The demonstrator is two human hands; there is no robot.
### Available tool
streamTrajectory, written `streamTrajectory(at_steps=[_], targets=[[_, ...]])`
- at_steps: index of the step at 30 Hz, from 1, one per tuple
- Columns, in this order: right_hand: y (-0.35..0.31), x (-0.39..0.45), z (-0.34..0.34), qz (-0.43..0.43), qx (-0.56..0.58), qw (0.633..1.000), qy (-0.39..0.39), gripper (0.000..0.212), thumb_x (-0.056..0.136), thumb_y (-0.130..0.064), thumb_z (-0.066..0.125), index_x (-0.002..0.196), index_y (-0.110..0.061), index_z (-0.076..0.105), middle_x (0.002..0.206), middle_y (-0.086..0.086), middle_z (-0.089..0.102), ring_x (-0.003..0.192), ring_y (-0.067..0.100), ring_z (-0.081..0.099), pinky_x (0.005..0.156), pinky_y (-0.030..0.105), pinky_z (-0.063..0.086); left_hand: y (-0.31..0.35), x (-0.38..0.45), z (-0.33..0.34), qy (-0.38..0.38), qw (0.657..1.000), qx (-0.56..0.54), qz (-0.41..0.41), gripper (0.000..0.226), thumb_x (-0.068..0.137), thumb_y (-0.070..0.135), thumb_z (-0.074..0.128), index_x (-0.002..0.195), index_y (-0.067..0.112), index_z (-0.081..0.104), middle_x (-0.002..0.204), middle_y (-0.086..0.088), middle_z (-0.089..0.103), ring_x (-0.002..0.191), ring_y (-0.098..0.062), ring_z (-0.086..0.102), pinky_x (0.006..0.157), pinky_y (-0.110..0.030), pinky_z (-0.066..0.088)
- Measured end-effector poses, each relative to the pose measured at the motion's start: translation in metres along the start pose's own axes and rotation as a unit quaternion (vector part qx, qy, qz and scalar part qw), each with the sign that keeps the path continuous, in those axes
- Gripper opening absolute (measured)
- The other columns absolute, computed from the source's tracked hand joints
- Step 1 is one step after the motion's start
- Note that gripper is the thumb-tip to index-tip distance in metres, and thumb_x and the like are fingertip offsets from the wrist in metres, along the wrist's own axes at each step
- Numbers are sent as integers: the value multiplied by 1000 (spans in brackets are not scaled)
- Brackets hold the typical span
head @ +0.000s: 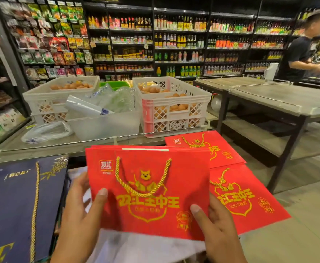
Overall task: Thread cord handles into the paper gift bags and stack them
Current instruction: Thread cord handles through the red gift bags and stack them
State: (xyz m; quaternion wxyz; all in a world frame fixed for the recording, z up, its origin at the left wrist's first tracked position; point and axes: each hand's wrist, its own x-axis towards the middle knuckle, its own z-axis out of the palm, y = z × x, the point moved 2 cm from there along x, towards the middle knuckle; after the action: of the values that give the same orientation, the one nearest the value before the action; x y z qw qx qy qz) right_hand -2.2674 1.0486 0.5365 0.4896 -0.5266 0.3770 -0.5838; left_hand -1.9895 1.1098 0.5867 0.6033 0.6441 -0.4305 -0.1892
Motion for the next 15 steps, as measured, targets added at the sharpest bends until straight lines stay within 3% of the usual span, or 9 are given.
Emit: streamTrajectory(at_steps=[2, 4, 6, 7, 9, 10, 12, 15], targets=[[-5, -3, -4, 13, -13, 1000, -9, 32, 93, -3, 66, 121, -19, 70, 112, 0, 79, 112, 19, 73, 96, 30, 57, -13, -3, 1, -21, 998, 33, -52, 51, 71, 75, 59, 120, 61, 56, 116, 24, 71, 116, -12, 65, 107, -55, 47], [-5, -5, -8, 26, -22, 999, -14, 32, 95, 10, 60, 109, -18, 68, 96, -6, 81, 95, 9, 76, 78, 17, 57, -24, -7, 4, -31, 994, 19, -100, 43, 66, 74, 60, 106, 60, 64, 101, 19, 77, 107, -19, 69, 104, -51, 48], [-4, -6, -13, 39, -28, 999, -12, 35, 94, 15, 57, 98, -19, 64, 80, -15, 79, 77, -6, 73, 66, 7, 51, -25, -15, 10, -34, 991, -14, -128, 14, 82, 50, 70, 97, 50, 69, 89, 6, 80, 95, -27, 72, 96, -48, 49], [-5, -6, -17, 40, -33, 999, -6, 35, 94, 14, 58, 96, -20, 64, 79, -17, 78, 75, -9, 71, 65, 5, 50, -26, -17, 14, -33, 990, -22, -136, 18, 92, 29, 70, 92, 47, 70, 84, 0, 79, 89, -28, 71, 90, -45, 49], [-7, -4, -25, 30, -62, 998, -1, 27, 94, 4, 63, 102, -21, 68, 91, -8, 81, 86, 0, 75, 74, 14, 57, -33, -22, 20, -56, 985, -32, -163, 41, 96, 1, 64, 86, 40, 71, 77, -10, 78, 81, -30, 68, 82, -42, 46], [-7, -3, -29, 23, -77, 997, -6, 22, 95, -4, 65, 106, -22, 71, 98, -1, 81, 94, 12, 77, 80, 26, 61, -32, -25, 24, -73, 983, -41, -165, 36, 94, 1, 66, 87, 36, 72, 76, -14, 77, 81, -33, 68, 82, -43, 47], [-15, -1, -41, 11, -108, 994, -15, 17, 93, -20, 68, 105, -31, 74, 96, 6, 81, 91, 28, 77, 80, 46, 62, -29, -28, 35, -97, 979, -54, -171, 17, 87, 10, 74, 92, 27, 72, 77, -20, 76, 82, -42, 72, 86, -50, 52], [-24, 11, -71, -17, -174, 984, 27, 6, 92, -25, 72, 97, -27, 75, 83, 6, 79, 76, 29, 77, 68, 43, 59, -19, -30, 55, -126, 979, -27, -156, 7, 97, 7, 69, 99, 14, 70, 74, -16, 77, 68, -29, 75, 73, -37, 56]])
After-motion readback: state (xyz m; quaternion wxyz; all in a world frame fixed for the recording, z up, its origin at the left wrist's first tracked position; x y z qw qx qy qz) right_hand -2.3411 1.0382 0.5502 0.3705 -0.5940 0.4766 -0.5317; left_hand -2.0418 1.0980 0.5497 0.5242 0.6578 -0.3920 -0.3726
